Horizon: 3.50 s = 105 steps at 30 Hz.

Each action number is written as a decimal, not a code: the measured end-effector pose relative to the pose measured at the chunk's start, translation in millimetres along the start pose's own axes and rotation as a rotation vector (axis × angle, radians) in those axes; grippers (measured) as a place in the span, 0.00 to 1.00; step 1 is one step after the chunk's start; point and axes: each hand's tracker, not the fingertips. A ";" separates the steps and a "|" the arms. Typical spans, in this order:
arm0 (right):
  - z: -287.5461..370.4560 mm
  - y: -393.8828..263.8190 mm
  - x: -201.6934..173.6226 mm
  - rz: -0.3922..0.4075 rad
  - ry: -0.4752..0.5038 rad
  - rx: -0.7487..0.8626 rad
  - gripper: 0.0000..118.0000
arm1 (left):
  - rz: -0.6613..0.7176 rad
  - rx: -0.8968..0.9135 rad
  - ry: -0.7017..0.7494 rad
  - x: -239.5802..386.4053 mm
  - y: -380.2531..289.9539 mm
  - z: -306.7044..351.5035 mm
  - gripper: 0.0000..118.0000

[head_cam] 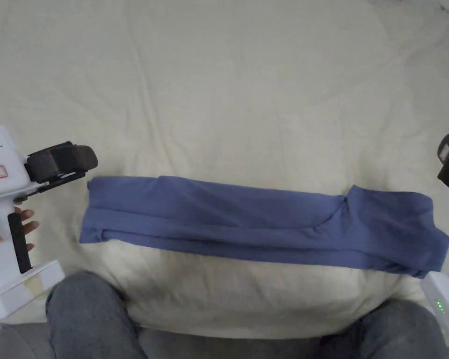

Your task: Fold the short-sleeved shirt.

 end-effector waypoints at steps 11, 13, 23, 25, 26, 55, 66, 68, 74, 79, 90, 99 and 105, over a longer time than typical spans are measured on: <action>-16.5 -15.2 -10.1 0.002 -0.031 -0.087 0.01 | 0.273 -0.174 -0.278 -53.8 -40.0 -40.5 1.00; -18.2 -16.5 -8.1 0.004 -0.035 -0.092 0.01 | 0.315 -0.230 -0.347 -51.2 -42.3 -49.2 1.00; -17.6 -22.4 -9.6 0.017 -0.035 -0.106 0.01 | 0.365 -0.250 -0.398 -39.3 -44.2 -68.6 0.98; -15.9 -23.4 -10.3 0.017 -0.034 -0.108 0.01 | 0.366 -0.230 -0.370 -41.2 -43.1 -68.0 0.62; -15.7 -23.9 -10.0 0.017 -0.032 -0.110 0.01 | 0.352 -0.233 -0.287 -40.8 -43.0 -68.5 0.30; 35.3 -31.7 49.4 -0.072 -0.004 -0.016 0.01 | -0.629 -0.241 0.037 330.8 -129.6 -121.1 0.10; 52.6 -46.7 89.6 -0.131 -0.093 -0.035 0.01 | -0.638 -0.434 -0.079 366.7 -208.4 -181.0 0.81; 53.0 -47.9 91.6 -0.133 -0.097 -0.038 0.01 | -0.612 -0.434 -0.134 369.4 -195.8 -167.9 0.72; 52.9 -46.5 87.8 -0.150 -0.080 -0.023 0.01 | -0.542 -0.074 -0.119 360.2 -132.5 -103.1 0.06; 48.4 -48.2 79.3 -0.149 -0.046 -0.026 0.01 | -0.582 -0.115 -0.007 335.0 -131.5 -107.5 0.00; 56.2 -55.2 81.5 -0.137 -0.045 -0.051 0.01 | -0.775 -0.284 -0.015 337.8 -258.6 -149.6 0.00; 57.4 -55.6 79.2 -0.143 -0.053 -0.057 0.01 | -0.574 -0.408 -0.311 345.1 -253.6 -133.2 0.20; 55.8 -49.1 73.8 -0.123 -0.044 -0.052 0.01 | -0.384 -0.289 -0.529 325.8 -168.8 -97.1 1.00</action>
